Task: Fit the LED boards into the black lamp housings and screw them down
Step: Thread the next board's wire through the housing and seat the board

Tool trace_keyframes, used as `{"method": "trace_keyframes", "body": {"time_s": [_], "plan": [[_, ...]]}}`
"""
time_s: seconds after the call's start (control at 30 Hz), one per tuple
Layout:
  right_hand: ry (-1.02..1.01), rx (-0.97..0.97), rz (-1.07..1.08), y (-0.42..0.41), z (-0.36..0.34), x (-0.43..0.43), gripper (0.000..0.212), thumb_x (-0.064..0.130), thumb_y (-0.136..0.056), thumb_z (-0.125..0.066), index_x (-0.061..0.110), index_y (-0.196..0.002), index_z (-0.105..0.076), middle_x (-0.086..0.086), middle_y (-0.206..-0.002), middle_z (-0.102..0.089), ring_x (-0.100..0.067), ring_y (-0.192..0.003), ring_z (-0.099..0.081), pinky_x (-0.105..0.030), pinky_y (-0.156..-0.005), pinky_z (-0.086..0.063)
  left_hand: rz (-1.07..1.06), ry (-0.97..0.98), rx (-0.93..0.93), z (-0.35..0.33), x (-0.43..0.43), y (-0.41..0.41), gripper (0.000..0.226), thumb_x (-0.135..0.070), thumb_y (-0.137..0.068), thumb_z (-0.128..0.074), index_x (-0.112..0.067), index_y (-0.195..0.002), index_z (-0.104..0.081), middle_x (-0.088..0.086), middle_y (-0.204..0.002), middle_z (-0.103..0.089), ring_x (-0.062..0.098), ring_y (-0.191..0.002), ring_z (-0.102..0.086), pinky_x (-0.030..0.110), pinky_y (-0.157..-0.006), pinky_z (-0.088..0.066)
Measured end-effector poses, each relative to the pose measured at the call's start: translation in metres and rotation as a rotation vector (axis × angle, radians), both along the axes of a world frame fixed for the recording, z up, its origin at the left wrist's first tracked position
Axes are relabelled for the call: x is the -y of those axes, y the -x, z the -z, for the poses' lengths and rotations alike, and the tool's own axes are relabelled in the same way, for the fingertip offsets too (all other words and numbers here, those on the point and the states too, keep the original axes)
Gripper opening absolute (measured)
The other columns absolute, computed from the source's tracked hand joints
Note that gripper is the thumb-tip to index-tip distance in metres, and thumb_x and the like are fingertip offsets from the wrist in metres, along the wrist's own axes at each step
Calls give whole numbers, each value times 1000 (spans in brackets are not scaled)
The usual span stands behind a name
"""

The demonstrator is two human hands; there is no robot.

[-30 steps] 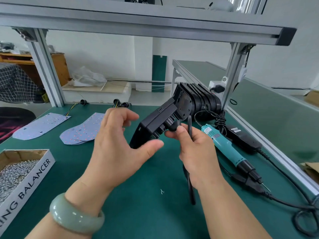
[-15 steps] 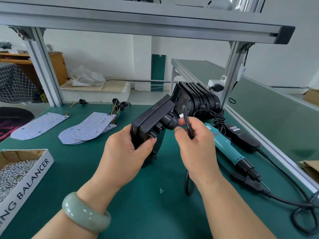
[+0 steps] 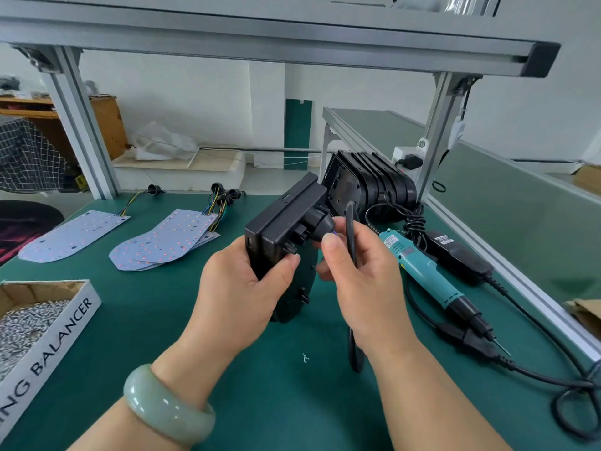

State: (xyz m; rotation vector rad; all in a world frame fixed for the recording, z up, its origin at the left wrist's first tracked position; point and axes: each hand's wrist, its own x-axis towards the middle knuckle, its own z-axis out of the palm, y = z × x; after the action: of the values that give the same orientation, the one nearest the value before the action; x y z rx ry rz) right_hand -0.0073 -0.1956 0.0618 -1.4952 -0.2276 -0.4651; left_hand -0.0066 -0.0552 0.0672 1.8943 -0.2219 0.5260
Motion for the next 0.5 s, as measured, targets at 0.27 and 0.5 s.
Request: {"method": "trace_keyframes", "body": {"time_s": [0.27, 0.5], "plan": [[-488, -219, -168, -2, -4, -4, 16, 10, -94, -57, 18, -88, -70, -3, -76, -74, -10, -65, -69, -18, -56, -53, 3, -99, 157, 0, 13, 12, 34, -27, -75, -64, -60, -79, -55, -32, -69, -61, -10, -60, -55, -2, -52, -35], [-680, -305, -357, -6, -2, 2, 21, 15, -73, -64, 10, -92, -72, -6, -78, -73, -10, -65, -68, -18, -57, -55, -3, -63, 191, 7, 14, 9, 32, -19, -75, -68, -47, -73, -52, -41, -68, -59, -18, -63, -55, -5, -57, -34]]}}
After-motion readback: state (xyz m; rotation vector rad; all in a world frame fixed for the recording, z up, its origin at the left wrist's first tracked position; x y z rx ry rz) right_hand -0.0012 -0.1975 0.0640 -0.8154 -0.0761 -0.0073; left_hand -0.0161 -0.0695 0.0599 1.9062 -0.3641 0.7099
